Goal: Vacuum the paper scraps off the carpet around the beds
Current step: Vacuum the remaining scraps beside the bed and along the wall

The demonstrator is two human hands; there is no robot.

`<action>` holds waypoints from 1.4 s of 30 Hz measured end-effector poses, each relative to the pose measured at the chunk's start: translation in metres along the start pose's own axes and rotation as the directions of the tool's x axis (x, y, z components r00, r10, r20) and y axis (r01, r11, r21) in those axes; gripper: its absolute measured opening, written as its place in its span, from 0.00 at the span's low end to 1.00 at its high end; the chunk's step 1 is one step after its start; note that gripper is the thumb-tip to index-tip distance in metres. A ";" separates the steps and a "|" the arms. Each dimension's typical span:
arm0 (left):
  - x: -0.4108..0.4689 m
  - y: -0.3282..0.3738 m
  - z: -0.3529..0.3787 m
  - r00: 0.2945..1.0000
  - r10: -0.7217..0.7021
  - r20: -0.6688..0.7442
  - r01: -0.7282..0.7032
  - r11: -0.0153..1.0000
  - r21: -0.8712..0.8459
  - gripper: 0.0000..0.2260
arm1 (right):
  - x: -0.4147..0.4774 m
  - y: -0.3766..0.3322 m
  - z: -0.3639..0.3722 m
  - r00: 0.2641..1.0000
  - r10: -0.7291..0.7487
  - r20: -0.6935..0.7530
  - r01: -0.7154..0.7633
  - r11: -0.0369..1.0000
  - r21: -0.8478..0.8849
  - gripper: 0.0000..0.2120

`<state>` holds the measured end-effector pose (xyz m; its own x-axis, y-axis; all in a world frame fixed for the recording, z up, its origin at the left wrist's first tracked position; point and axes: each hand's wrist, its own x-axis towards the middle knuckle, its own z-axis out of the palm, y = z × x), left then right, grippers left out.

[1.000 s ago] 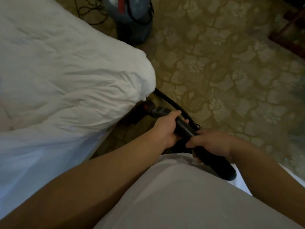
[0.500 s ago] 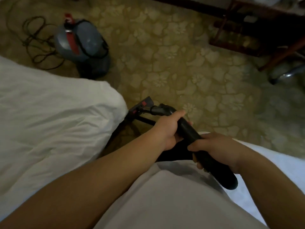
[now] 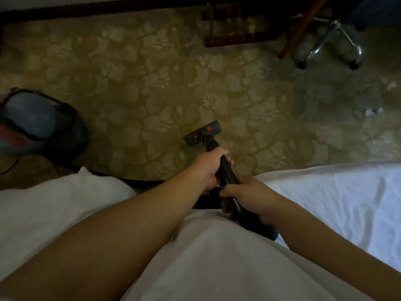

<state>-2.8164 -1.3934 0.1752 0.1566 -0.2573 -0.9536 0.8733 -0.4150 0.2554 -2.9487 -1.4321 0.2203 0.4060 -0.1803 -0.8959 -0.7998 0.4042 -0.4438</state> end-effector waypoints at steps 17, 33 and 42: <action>0.076 0.097 -0.049 0.994 -0.055 0.097 -0.014 0.805 0.593 0.04 | 0.067 -0.061 0.092 0.978 0.086 -0.191 0.015 0.881 0.473 0.10; 0.103 0.131 -0.121 0.984 -0.176 0.034 0.066 0.528 0.846 0.03 | 0.110 -0.081 0.209 0.938 0.209 -0.277 0.055 0.698 0.714 0.07; 0.077 0.053 -0.145 0.963 -0.270 -0.005 0.115 0.390 0.914 0.07 | 0.063 -0.006 0.248 0.931 0.253 -0.263 0.053 0.620 0.783 0.10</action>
<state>-2.6912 -1.3087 0.0923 -0.0830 -0.1308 -0.9879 -0.0627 -0.9887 0.1362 -2.8089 -1.2230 0.1715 0.0591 -0.3016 -0.9516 -0.1285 0.9430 -0.3069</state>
